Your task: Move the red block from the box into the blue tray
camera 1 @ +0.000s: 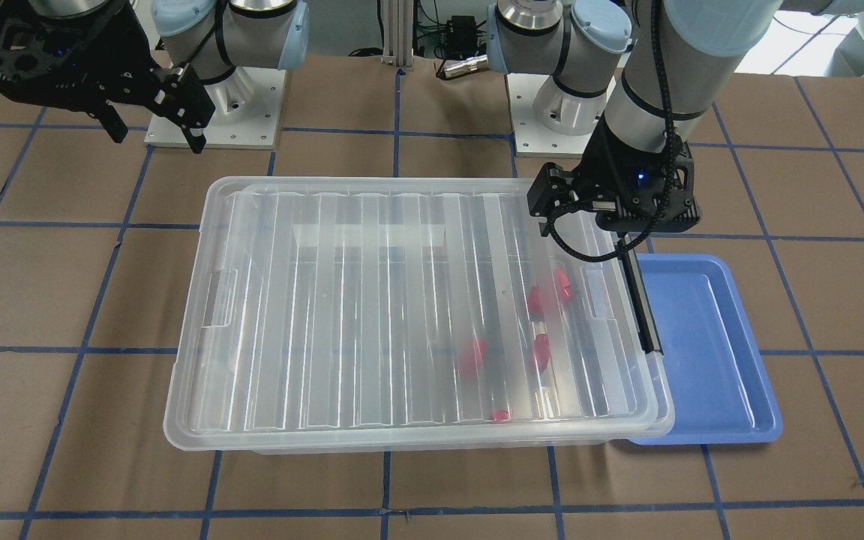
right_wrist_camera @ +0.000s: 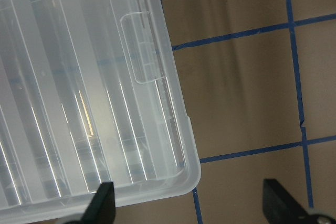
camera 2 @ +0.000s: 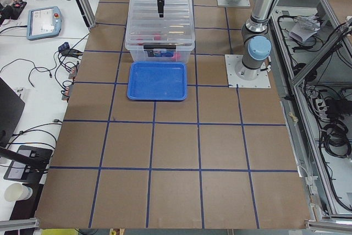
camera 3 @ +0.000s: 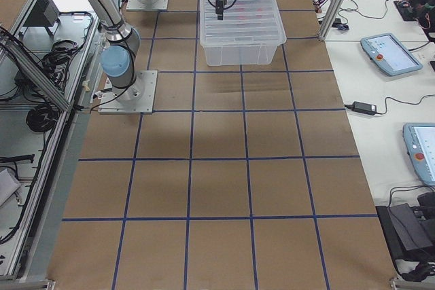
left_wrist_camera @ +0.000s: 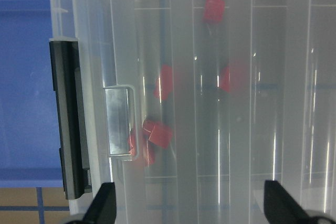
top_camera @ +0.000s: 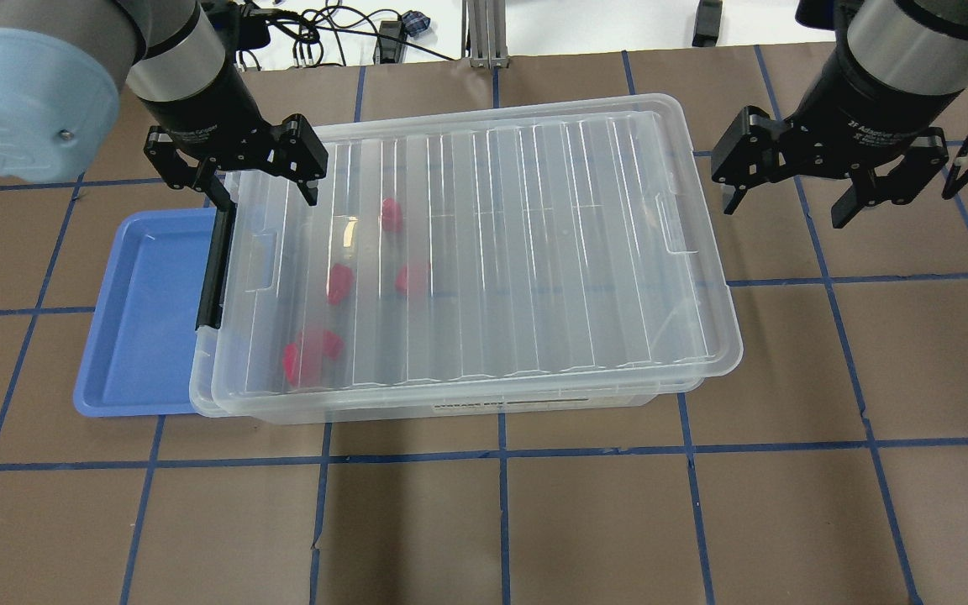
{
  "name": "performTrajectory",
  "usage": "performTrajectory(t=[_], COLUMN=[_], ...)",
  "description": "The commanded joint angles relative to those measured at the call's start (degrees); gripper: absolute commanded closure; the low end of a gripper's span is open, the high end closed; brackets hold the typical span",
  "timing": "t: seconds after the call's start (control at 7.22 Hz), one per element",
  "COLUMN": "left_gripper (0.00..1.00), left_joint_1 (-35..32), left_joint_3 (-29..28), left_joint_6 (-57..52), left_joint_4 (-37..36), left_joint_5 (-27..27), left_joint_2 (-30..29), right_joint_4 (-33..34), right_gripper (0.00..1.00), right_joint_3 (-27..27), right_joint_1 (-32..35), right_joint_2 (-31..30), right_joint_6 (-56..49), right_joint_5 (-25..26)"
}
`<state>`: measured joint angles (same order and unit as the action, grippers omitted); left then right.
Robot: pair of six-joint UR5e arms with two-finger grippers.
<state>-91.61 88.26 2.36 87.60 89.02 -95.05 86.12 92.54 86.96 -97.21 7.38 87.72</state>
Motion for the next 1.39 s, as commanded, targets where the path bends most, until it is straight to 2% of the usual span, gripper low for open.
performTrajectory(t=[0.0,0.55,0.83,0.97,1.25], left_gripper=[0.0,0.0,0.0,0.0,0.0], left_joint_1=[-0.2,0.1,0.2,0.2,0.3], left_joint_3=[-0.5,-0.6,-0.7,-0.7,-1.0], left_joint_6=[0.0,-0.9,-0.9,-0.9,-1.4], left_joint_4=[0.1,0.7,1.0,1.1,3.3], left_joint_5=[-0.1,0.5,0.6,0.6,0.9], left_joint_2=[0.1,2.6,2.2,1.2,2.8], right_joint_4=[0.0,1.6,8.0,11.1,13.3], right_gripper=[0.0,0.0,0.0,0.0,0.0], right_joint_3=[0.0,1.8,0.8,0.9,1.0], right_joint_1=[0.0,0.0,0.0,0.0,0.0], right_joint_2=[0.0,1.3,7.7,10.0,14.0], right_joint_6=[0.0,0.0,-0.1,-3.5,-5.3], right_joint_5=[0.0,-0.3,0.3,1.6,2.0])
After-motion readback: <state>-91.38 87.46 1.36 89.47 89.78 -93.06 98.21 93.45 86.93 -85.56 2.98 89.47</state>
